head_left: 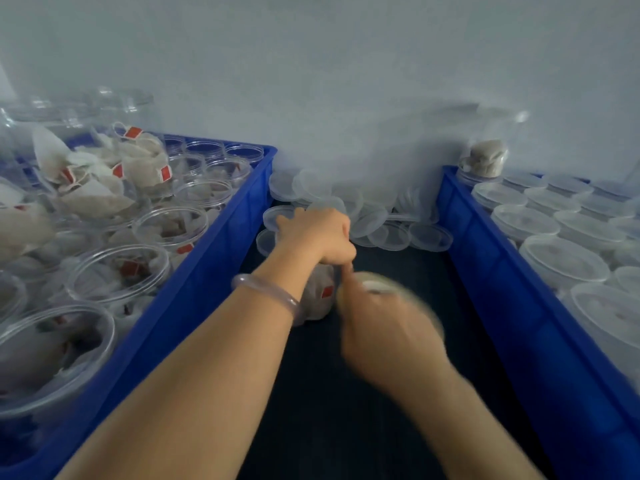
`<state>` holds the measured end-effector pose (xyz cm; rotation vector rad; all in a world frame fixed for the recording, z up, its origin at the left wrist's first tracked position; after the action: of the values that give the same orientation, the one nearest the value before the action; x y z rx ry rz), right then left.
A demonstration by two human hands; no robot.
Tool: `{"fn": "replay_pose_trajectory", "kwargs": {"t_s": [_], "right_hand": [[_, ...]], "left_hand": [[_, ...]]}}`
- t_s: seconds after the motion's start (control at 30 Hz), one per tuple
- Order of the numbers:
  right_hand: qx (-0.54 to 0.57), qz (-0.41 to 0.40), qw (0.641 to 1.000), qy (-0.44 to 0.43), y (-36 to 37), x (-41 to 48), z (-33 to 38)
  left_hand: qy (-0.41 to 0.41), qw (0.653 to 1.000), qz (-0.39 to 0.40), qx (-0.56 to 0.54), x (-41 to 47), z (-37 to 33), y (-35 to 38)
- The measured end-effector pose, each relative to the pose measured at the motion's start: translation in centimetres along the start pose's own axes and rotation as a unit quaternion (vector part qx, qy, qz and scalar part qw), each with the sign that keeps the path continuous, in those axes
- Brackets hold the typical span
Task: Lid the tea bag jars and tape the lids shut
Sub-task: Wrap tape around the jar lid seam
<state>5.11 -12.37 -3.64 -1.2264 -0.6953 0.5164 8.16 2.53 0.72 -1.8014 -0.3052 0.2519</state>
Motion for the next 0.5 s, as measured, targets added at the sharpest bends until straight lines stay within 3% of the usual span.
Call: {"fn": "replay_pose_trajectory", "kwargs": {"t_s": [0.1, 0.17, 0.2, 0.27, 0.33, 0.37, 0.43, 0.47, 0.5], "right_hand": [[-0.010, 0.065, 0.993, 0.100, 2.1, 3.4, -3.6], [-0.029, 0.065, 0.994, 0.082, 4.1, 3.9, -4.2], [-0.049, 0.054, 0.995, 0.070, 5.1, 3.9, -4.3], [-0.098, 0.023, 0.994, 0.047, 6.6, 4.0, -4.7], [-0.128, -0.004, 0.991, 0.035, 7.0, 4.2, -5.1], [-0.127, -0.003, 0.991, 0.028, 7.1, 4.3, -5.2], [-0.031, -0.008, 0.999, 0.011, 6.7, 4.7, -5.2], [0.090, -0.032, 0.995, 0.010, 6.1, 5.1, -5.1], [0.237, -0.059, 0.970, 0.020, 5.2, 5.5, -4.9]], "left_hand": [[0.011, 1.000, 0.020, 0.010, 0.1, -0.1, 0.2], [0.029, 0.999, 0.025, -0.034, 0.0, 0.3, -0.2], [0.041, 0.992, -0.003, -0.120, -0.2, 0.6, -0.4], [0.069, 0.929, -0.141, -0.334, -0.9, 1.6, -0.7], [0.062, 0.850, -0.310, -0.421, -1.5, 3.4, -0.1], [0.034, 0.827, -0.344, -0.443, -1.8, 4.2, 0.5], [-0.014, 0.804, -0.329, -0.496, -2.3, 5.3, 3.0], [-0.027, 0.787, -0.302, -0.538, -2.4, 5.5, 4.5], [-0.035, 0.765, -0.272, -0.582, -2.5, 5.6, 5.7]]}}
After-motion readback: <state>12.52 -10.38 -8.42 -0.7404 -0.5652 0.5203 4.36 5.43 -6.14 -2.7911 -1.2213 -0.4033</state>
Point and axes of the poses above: each hand's wrist, its own x-axis towards the middle knuckle, its own y-axis out of the palm, z = x × y, the point moved 1 cm from there along x, towards the middle knuckle, and after that the axes turned 6 degrees about y, right-handed, at the moved point
